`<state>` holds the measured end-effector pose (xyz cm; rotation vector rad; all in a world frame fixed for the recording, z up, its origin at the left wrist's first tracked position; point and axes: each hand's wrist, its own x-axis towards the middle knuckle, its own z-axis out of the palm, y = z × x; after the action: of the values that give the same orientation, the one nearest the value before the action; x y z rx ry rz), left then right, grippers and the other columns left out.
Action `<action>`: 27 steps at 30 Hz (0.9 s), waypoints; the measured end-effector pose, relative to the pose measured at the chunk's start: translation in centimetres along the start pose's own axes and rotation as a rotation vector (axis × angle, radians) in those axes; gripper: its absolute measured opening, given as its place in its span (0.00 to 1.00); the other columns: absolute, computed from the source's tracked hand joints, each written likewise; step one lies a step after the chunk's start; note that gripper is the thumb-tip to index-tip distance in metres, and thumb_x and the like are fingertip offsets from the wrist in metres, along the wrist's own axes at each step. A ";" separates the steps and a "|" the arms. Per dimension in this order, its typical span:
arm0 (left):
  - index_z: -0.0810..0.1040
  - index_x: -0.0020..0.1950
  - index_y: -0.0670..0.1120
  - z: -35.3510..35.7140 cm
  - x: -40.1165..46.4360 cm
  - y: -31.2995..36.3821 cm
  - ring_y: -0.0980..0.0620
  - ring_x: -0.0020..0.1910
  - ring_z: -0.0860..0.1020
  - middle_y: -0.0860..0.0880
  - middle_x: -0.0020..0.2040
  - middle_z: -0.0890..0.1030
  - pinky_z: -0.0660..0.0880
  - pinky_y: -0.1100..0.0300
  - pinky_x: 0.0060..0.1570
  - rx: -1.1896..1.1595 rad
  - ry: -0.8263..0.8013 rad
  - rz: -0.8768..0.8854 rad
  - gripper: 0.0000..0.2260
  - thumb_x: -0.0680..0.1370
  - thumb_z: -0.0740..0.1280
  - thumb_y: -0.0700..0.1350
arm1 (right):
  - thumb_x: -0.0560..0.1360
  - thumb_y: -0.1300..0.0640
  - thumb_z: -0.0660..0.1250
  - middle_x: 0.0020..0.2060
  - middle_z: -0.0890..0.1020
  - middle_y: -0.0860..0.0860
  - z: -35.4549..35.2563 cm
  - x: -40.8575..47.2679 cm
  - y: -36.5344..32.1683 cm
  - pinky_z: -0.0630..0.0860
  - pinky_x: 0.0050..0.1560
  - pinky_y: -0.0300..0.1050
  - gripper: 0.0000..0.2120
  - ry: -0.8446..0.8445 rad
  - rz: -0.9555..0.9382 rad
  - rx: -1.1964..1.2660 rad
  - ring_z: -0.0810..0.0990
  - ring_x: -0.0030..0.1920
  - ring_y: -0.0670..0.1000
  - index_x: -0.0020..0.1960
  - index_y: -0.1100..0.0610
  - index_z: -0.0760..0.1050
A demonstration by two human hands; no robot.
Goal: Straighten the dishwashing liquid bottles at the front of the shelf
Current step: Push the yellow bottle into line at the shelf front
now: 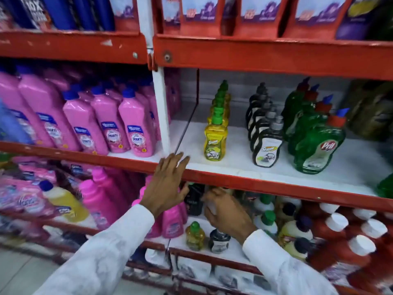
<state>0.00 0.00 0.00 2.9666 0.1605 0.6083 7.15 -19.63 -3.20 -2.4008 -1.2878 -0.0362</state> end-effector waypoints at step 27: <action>0.61 0.78 0.48 3.7 -0.7 -1.7 0.50 0.80 0.54 0.48 0.79 0.64 0.54 0.45 0.80 -0.223 0.052 0.043 0.36 0.71 0.67 0.38 | 0.57 0.55 0.79 0.40 0.85 0.44 -9.8 1.7 -4.1 0.82 0.37 0.36 0.23 0.192 0.248 0.350 0.82 0.35 0.41 0.51 0.46 0.81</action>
<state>0.65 1.27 -3.90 2.7478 0.0300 0.6619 6.43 -19.93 7.56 -2.1746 -0.8270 0.0280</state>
